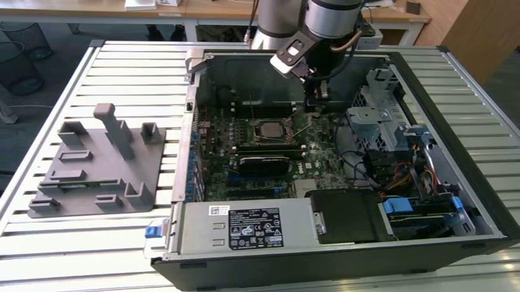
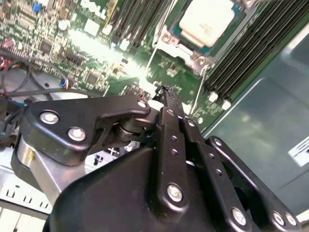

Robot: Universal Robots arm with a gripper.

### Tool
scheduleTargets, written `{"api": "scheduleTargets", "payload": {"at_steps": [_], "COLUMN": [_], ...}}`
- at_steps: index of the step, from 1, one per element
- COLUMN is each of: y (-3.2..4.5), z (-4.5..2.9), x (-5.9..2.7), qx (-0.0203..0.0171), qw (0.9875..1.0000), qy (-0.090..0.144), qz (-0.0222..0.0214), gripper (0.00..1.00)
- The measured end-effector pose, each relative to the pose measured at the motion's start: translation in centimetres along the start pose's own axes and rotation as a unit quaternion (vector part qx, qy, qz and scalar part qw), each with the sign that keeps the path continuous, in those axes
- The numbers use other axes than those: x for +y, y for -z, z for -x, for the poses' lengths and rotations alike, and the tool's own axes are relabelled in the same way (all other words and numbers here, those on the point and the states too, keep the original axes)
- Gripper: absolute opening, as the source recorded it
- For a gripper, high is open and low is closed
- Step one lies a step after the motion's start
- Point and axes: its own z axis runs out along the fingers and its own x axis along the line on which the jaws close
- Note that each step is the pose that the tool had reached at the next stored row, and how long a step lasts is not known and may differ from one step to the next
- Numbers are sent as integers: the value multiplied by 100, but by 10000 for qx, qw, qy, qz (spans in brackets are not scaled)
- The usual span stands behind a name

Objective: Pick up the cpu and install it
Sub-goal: 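Close the cpu cover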

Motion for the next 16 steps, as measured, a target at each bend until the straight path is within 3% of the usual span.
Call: {"api": "scheduleTargets", "payload": {"at_steps": [9, 16], "y": [-32, -146], "z": [-73, -91], "x": [189, 250], "qx": [-1, -3], "qw": [10000, 10000], "qy": [0, 0], "qz": [-2, -5], "gripper": [11, 11]}}
